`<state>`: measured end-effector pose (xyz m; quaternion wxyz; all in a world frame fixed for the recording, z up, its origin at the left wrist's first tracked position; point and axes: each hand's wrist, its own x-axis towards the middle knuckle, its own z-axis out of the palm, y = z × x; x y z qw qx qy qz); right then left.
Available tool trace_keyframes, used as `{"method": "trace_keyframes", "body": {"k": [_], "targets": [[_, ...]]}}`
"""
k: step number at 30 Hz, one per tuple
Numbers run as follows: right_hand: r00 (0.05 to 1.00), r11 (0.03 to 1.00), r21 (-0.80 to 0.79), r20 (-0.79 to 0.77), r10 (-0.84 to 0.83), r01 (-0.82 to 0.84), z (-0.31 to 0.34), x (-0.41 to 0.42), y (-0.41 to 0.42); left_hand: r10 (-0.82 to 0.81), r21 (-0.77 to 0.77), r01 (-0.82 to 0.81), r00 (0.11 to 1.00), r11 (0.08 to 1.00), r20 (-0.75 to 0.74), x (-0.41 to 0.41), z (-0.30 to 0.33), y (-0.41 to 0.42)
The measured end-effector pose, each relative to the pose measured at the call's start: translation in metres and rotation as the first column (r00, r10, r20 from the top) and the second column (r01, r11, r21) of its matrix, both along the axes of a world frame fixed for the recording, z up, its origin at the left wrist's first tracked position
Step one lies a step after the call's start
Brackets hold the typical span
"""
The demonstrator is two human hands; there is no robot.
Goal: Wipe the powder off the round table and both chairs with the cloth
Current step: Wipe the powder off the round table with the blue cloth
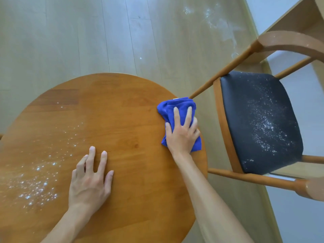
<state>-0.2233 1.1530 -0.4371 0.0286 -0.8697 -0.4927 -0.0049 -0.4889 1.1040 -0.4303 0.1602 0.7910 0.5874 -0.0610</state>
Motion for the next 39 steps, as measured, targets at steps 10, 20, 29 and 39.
{"method": "trace_keyframes", "body": {"k": [10,20,29,39], "targets": [[0.794,0.801,0.022,-0.121,0.596,-0.598,-0.005,-0.092,-0.267,0.041,0.07,-0.039,0.999,0.997,-0.023,0.006,0.005,-0.009],[0.993,0.996,-0.034,-0.079,0.083,-0.085,0.005,0.052,-0.143,0.113,0.062,-0.111,0.993,0.992,-0.024,0.017,0.0,-0.019],[0.966,0.969,0.01,-0.069,0.248,-0.248,0.0,-0.076,-0.173,0.124,-0.008,-0.125,0.992,0.992,-0.034,0.02,-0.004,-0.027],[0.703,0.711,0.032,-0.125,0.7,-0.702,-0.001,0.013,-0.26,0.027,0.009,-0.027,1.0,1.0,-0.008,0.001,0.0,-0.022]]}}
